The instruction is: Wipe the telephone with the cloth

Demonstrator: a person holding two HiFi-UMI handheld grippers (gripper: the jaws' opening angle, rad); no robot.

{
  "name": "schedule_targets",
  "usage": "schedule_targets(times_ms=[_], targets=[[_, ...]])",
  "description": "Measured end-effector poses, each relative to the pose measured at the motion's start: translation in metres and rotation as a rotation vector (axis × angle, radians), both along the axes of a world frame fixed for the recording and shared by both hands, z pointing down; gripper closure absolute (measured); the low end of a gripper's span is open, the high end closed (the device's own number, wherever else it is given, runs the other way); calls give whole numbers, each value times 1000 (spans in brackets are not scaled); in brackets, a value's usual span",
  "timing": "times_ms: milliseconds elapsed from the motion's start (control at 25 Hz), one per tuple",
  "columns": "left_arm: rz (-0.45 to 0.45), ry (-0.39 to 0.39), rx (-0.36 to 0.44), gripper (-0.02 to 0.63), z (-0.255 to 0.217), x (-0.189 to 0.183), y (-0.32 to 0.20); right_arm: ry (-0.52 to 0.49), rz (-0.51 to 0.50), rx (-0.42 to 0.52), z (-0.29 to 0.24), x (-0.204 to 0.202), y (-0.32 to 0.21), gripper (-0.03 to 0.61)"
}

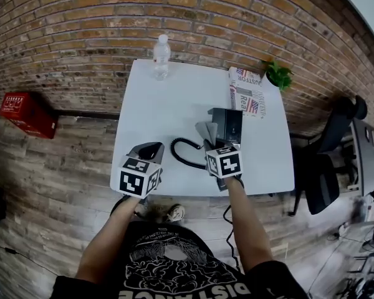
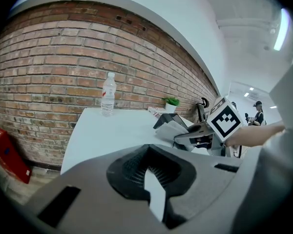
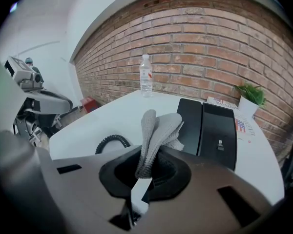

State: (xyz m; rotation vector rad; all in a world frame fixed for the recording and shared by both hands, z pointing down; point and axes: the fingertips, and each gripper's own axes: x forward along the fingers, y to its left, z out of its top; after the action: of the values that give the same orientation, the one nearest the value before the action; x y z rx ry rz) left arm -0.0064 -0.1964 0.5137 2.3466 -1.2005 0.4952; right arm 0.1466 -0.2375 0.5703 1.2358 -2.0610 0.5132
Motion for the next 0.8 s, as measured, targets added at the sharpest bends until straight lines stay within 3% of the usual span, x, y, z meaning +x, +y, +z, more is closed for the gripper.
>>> schedule_targets(times_ms=[800], targets=[[78,14,-19,607,6,20,4,-63,30,-72,21,1,47,568]])
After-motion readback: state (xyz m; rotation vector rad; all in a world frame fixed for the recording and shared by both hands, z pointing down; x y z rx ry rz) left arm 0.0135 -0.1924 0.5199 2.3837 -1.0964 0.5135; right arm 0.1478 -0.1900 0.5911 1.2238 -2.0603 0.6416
